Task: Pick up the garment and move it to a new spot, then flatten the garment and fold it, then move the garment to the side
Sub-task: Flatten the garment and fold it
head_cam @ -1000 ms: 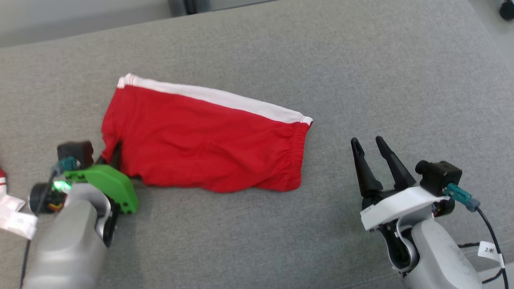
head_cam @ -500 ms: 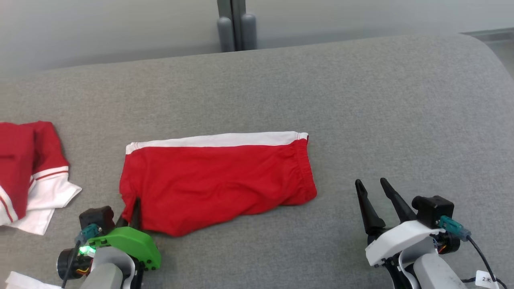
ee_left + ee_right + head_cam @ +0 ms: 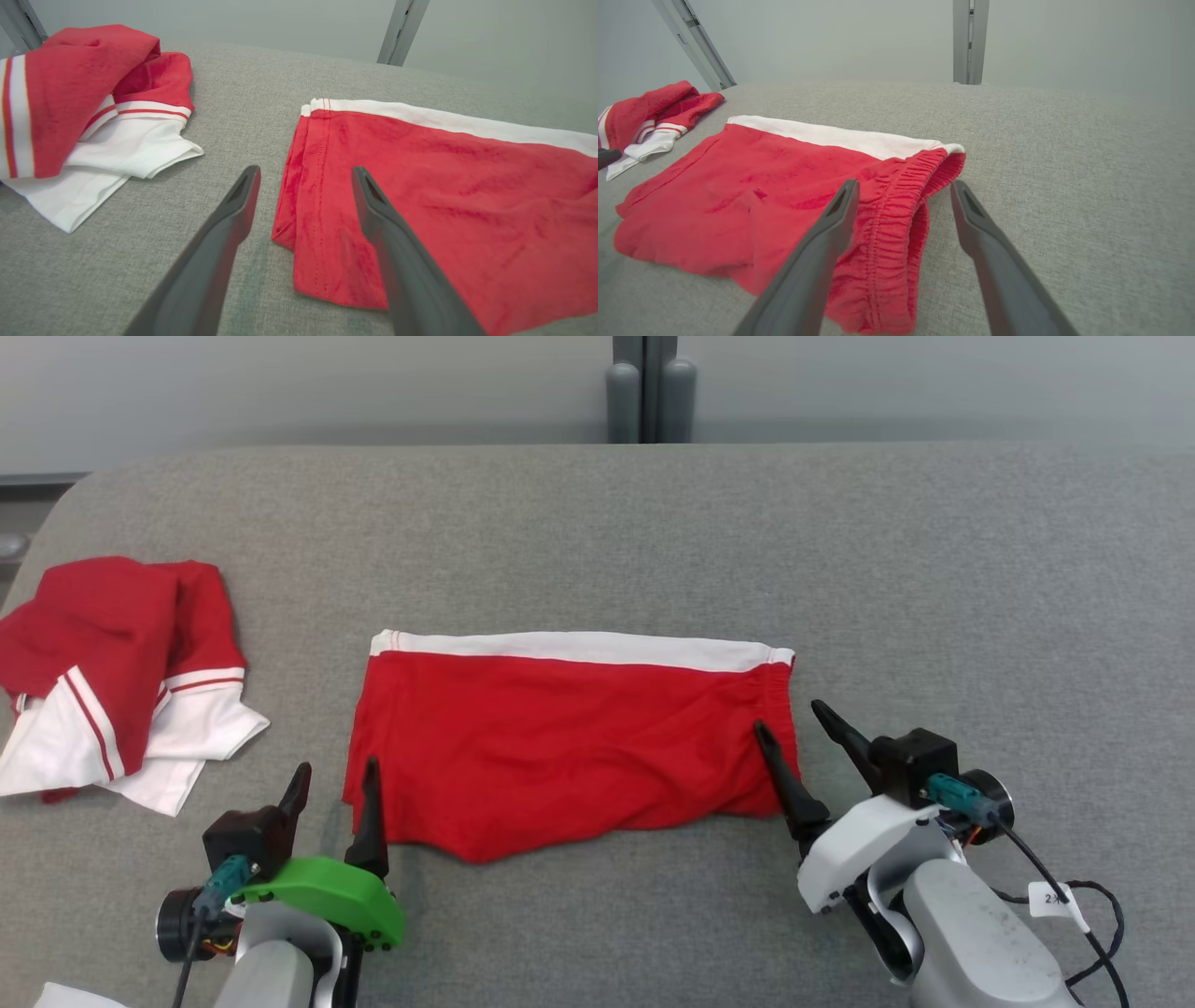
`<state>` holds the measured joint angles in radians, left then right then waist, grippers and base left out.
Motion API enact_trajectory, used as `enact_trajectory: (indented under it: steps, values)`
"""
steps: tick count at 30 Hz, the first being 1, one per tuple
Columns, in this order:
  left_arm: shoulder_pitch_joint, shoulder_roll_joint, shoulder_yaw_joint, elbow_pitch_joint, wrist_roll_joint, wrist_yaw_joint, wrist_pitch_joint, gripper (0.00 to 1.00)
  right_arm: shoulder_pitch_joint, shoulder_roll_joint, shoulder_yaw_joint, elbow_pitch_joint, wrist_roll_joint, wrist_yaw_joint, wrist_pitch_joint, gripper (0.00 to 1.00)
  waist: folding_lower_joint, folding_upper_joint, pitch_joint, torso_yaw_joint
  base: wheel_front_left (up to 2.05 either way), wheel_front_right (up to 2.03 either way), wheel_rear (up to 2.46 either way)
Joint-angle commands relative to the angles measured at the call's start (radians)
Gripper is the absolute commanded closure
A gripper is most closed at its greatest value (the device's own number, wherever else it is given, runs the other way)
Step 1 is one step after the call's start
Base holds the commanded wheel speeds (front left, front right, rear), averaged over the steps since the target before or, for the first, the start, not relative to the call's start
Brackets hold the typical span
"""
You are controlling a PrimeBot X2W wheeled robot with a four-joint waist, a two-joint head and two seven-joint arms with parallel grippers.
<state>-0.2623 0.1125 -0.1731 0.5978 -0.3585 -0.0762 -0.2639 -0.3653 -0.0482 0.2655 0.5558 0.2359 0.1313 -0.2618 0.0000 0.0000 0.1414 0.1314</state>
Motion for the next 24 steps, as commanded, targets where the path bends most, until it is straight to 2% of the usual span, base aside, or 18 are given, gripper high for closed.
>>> enact_trajectory:
  steps: [1, 7, 8, 9, 10, 11, 17, 24]
  values:
    - [-0.003, -0.005, 0.007, -0.004, 0.015, -0.008, 0.000, 0.00, -0.020, -0.004, -0.003, 0.032, -0.010, -0.001, -0.005, 0.00, 0.0000, 0.0000, 0.024, 0.028, 0.00, 0.00, 0.00]
    - [-0.019, -0.028, 0.031, -0.018, 0.054, -0.036, -0.001, 0.00, -0.068, -0.005, -0.010, 0.202, -0.037, -0.001, -0.005, 0.00, 0.0000, 0.0000, 0.049, 0.053, 0.00, 0.00, 0.00]
    - [-0.020, -0.031, 0.034, -0.019, 0.058, -0.037, -0.001, 0.00, -0.068, -0.005, -0.007, 0.218, -0.029, -0.001, -0.004, 0.11, 0.0000, 0.0000, 0.051, 0.054, 0.00, 0.00, 0.00]
    - [-0.019, -0.034, 0.038, -0.020, 0.064, -0.040, -0.001, 0.00, -0.063, -0.005, 0.001, 0.234, -0.019, -0.001, -0.002, 0.51, 0.0000, 0.0000, 0.053, 0.056, 0.00, 0.00, 0.00]
    - [-0.018, -0.037, 0.040, -0.021, 0.067, -0.043, -0.001, 0.00, -0.054, -0.005, 0.011, 0.248, -0.011, -0.001, -0.001, 0.67, 0.0000, 0.0000, 0.055, 0.056, 0.00, 0.00, 0.00]
    - [-0.016, -0.039, 0.044, -0.021, 0.072, -0.045, -0.001, 0.00, -0.041, -0.004, 0.025, 0.259, 0.004, -0.001, 0.001, 1.00, 0.0000, 0.0000, 0.055, 0.055, 0.00, 0.00, 0.00]
    - [-0.002, -0.047, 0.063, -0.021, 0.094, -0.052, -0.001, 0.00, 0.012, -0.007, 0.044, 0.264, 0.086, -0.002, 0.005, 1.00, 0.0000, 0.0000, 0.056, 0.040, 0.00, 0.00, 0.00]
    - [0.014, -0.051, 0.070, -0.037, 0.108, -0.054, -0.001, 0.00, 0.012, -0.013, -0.114, 0.224, 0.079, -0.005, 0.002, 1.00, 0.0000, 0.0000, 0.044, 0.000, 0.00, 0.00, 0.00]
